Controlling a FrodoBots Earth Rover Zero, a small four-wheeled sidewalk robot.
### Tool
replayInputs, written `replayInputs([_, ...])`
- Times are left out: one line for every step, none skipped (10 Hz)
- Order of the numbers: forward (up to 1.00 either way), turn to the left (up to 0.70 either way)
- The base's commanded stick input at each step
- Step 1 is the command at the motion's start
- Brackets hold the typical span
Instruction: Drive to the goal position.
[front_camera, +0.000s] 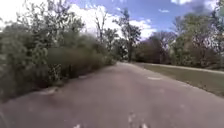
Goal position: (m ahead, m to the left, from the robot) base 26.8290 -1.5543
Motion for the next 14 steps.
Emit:
replayInputs([1.00, 0.00])
replayInputs([1.00, 0.00])
replayInputs([1.00, 0.00])
replayInputs([1.00, 0.00])
replayInputs([1.00, -0.08])
replayInputs([1.00, -0.26])
replayInputs([1.00, -0.36])
replayInputs([1.00, -0.40])
replayInputs([1.00, -0.40])
replayInputs([1.00, -0.36])
replayInputs([1.00, -0.06])
replayInputs([1.00, 0.00])
replayInputs([1.00, 0.00])
replayInputs([1.00, 0.00])
